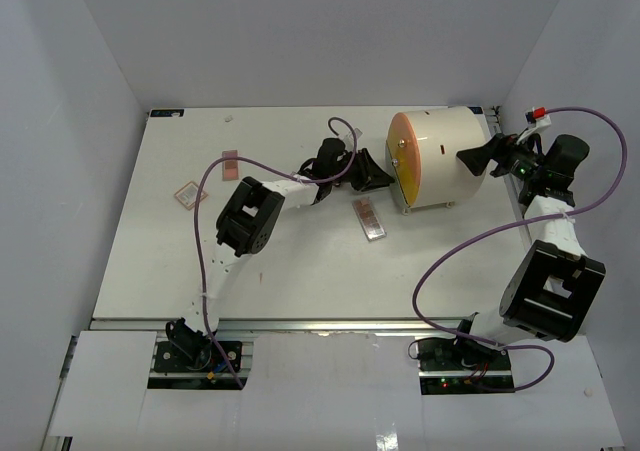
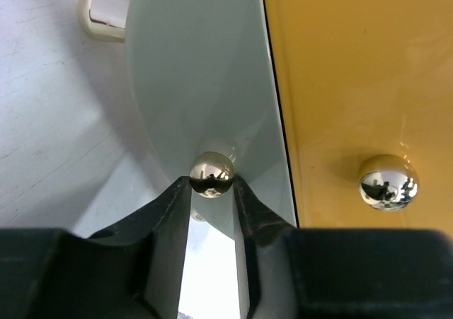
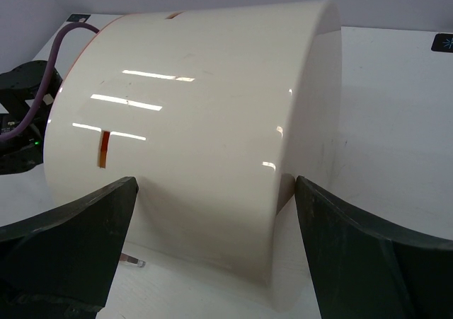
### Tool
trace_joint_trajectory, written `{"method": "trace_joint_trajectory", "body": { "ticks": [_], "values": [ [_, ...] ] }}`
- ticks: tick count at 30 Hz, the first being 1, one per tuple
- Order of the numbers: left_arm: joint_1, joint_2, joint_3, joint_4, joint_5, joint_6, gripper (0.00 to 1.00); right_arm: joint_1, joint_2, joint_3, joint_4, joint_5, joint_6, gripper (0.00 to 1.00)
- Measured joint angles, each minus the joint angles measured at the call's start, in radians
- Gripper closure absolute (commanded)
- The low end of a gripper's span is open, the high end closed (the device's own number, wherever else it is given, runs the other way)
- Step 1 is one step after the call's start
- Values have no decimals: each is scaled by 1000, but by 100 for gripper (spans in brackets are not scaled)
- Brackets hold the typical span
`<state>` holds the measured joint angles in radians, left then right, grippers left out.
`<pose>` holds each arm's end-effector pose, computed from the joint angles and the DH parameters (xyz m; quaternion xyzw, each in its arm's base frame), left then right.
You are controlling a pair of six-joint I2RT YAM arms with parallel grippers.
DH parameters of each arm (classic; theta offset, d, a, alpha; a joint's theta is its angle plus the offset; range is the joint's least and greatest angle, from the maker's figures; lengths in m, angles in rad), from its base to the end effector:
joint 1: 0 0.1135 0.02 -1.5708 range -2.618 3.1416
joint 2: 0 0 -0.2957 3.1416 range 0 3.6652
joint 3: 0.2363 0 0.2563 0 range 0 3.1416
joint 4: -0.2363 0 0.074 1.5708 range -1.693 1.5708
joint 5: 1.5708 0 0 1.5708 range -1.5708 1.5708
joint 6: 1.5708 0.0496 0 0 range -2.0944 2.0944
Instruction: Organize the makeup
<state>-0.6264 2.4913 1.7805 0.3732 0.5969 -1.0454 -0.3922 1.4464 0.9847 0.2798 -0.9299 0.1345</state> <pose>0.4631 -0.3696 0.1373 0.0041 0.7981 -0.5709 0.1926 0.3248 -0.0913 0.3309 -0.0983 0.7379 0.2682 0.6116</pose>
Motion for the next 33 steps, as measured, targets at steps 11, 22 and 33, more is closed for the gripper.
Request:
{"method": "trace_joint_trajectory", "body": {
  "ticks": [11,22,33],
  "values": [
    [12,-10,-56,73,16,-25,80,-19,8,-1,0,-24,5,2],
    [62,-174,-297,87,18,37,76,-40,52,18,-19,-53,33,2],
    [84,-216,-353,37,29,94,37,-41,28,55,-133,-31,-73,7]
  ]
}}
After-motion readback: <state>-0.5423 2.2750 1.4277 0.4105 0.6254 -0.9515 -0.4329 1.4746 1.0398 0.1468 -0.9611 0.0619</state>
